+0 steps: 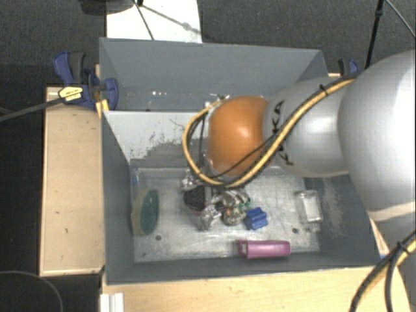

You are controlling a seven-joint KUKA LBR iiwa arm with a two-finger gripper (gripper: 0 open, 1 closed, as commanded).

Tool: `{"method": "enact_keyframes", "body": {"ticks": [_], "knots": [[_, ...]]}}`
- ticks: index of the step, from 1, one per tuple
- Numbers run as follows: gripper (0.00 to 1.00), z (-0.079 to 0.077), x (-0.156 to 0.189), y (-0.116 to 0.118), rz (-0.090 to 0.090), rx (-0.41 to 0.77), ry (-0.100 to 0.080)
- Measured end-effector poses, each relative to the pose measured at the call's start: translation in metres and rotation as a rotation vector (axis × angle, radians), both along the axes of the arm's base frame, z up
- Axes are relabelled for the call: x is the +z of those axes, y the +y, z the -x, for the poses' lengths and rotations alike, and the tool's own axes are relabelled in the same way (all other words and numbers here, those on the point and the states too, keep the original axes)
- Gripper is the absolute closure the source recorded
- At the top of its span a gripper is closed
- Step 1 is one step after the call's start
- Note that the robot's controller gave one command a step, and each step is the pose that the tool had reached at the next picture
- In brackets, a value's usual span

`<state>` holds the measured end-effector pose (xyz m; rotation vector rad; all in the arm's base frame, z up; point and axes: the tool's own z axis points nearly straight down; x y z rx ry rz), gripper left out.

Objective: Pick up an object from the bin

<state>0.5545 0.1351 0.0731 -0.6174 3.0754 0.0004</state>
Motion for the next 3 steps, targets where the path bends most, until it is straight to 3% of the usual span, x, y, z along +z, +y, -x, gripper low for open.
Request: {"method": "enact_keyframes", "body": {"ticks": [1,2,3], "knots": [[1.00,0.000,0.002,0.003,-0.002,-0.002,-0.001],[1.00,0.003,0.185,-0.015,0.001,0.301,-0.007],[1.00,0.026,0.071,-0.094,0.003,0.221,0.011]]}}
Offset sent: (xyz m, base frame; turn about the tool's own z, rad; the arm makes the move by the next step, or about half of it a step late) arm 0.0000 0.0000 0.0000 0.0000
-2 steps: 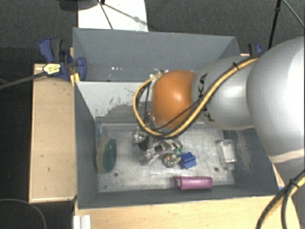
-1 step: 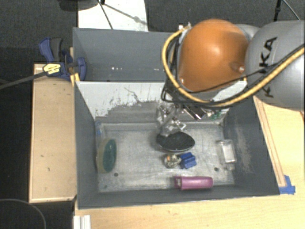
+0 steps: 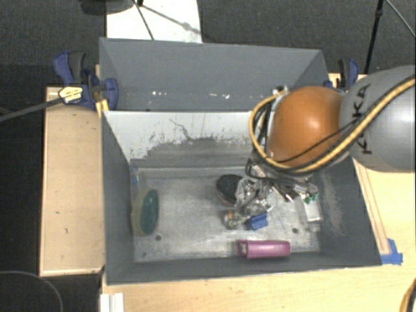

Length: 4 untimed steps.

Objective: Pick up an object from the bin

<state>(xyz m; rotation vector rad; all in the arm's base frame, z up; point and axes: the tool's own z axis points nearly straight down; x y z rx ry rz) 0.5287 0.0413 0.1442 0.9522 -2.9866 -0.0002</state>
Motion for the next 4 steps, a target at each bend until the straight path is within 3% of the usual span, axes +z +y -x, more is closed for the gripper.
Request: {"method": "enact_keyframes", "body": {"ticks": [1,2,3,4], "knots": [[0.00,-0.002,0.005,0.004,-0.004,0.001,-0.008],[0.00,-0.021,-0.055,-0.019,-0.004,-0.080,-0.011],[1.00,-0.019,-0.056,-0.024,0.003,-0.087,0.000],[1.00,-0.021,0.069,-0.025,-0.003,-0.090,-0.018]]}}
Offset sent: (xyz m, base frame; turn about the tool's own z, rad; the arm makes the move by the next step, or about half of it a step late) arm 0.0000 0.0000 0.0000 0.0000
